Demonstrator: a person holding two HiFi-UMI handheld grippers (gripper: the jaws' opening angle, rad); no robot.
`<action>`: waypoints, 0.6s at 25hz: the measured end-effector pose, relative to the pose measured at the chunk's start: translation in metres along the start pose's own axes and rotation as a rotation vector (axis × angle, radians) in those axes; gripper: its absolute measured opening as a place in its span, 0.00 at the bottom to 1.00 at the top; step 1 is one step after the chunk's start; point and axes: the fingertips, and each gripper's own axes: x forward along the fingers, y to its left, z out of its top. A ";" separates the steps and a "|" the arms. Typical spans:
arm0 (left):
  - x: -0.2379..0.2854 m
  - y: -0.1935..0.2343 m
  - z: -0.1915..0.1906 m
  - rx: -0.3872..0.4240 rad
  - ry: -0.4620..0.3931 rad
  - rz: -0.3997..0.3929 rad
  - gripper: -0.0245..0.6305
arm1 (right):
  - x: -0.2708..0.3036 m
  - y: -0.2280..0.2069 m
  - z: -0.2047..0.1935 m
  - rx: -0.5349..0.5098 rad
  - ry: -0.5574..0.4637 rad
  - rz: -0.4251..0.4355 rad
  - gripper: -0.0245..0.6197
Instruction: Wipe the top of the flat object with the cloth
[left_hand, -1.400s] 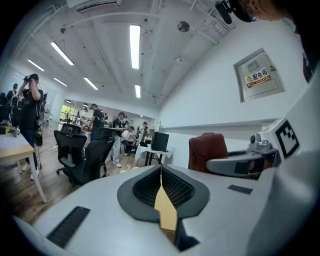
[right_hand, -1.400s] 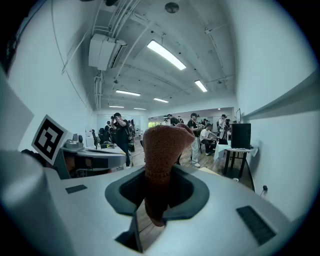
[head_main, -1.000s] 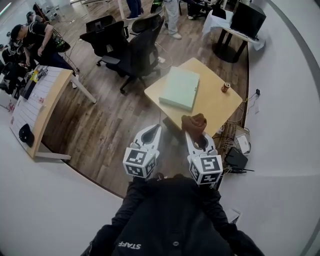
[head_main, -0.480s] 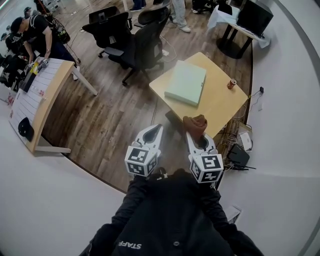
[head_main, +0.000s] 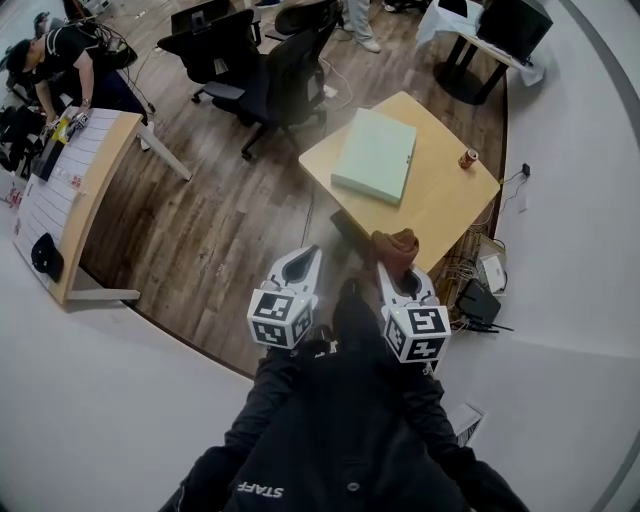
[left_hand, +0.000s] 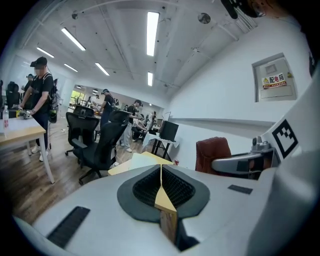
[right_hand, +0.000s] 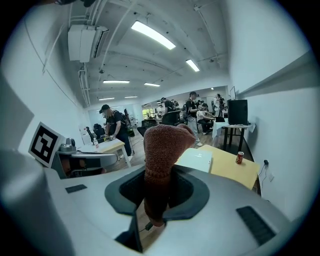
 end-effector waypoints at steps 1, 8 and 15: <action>0.005 0.004 0.001 -0.002 0.000 0.004 0.10 | 0.006 -0.005 0.000 0.005 0.002 -0.001 0.20; 0.056 0.047 0.016 -0.011 0.038 0.064 0.10 | 0.075 -0.043 0.021 0.046 0.017 0.019 0.20; 0.159 0.080 0.057 0.004 0.082 0.054 0.10 | 0.158 -0.105 0.065 0.055 0.014 0.017 0.20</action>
